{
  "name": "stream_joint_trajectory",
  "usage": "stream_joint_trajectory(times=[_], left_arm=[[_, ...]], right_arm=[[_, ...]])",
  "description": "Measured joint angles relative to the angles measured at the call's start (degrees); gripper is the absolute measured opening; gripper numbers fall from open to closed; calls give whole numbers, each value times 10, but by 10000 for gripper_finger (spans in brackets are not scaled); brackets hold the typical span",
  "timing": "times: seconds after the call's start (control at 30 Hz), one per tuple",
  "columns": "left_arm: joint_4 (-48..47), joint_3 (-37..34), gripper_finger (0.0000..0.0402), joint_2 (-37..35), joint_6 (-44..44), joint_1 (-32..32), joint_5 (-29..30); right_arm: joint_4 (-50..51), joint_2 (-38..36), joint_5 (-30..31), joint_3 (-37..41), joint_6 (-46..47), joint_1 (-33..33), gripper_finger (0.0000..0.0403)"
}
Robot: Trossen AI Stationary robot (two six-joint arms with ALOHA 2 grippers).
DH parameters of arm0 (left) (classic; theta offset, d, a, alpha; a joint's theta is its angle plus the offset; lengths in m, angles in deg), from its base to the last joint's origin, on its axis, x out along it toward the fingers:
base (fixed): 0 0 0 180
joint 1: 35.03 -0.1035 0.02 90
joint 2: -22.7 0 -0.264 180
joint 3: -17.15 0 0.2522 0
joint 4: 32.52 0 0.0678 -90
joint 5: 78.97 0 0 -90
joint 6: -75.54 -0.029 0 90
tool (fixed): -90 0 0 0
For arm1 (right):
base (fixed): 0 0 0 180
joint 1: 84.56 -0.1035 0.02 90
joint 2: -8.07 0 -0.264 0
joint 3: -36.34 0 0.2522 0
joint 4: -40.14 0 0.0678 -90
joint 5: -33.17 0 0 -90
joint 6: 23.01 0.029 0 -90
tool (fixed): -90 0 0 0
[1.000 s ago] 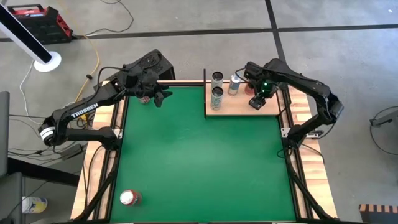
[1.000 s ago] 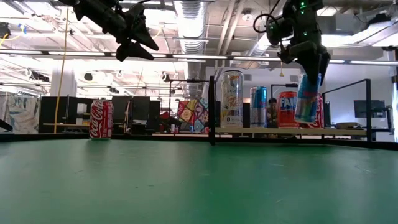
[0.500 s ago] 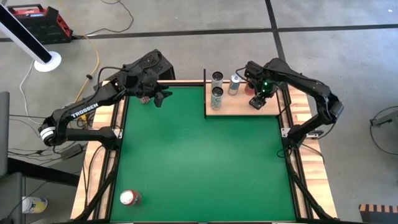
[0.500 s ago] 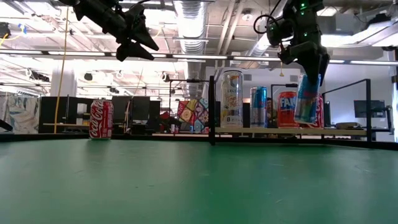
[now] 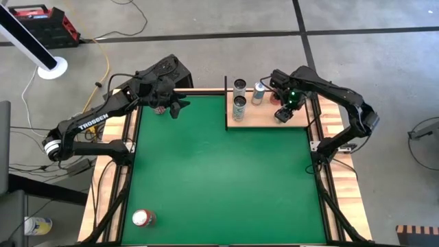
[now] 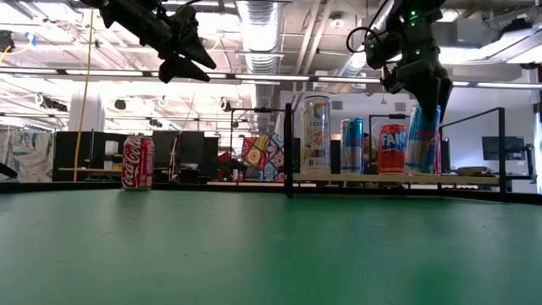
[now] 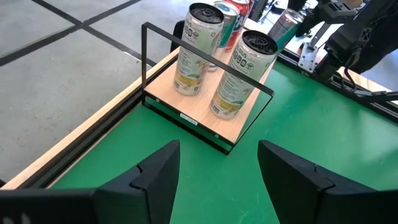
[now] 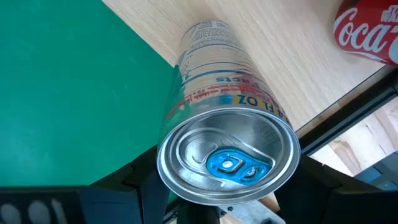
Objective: Place canned beverage on shelf
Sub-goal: Put the blue soda can on the shelf aligned with the other blue soda can
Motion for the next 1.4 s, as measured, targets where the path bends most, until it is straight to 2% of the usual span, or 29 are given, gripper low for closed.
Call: stream_joint_trajectory(times=[0.67, 1.1, 1.4], left_arm=[[0, 0, 201, 0, 4, 0, -16], [0, 0, 201, 0, 15, 0, -16], [23, 0, 201, 0, 23, 0, -16]], right_arm=[[4, 0, -16, 0, 0, 21, 262], [-6, 0, -15, -4, 9, 21, 311], [2, -37, -28, -64, -6, 21, 319]])
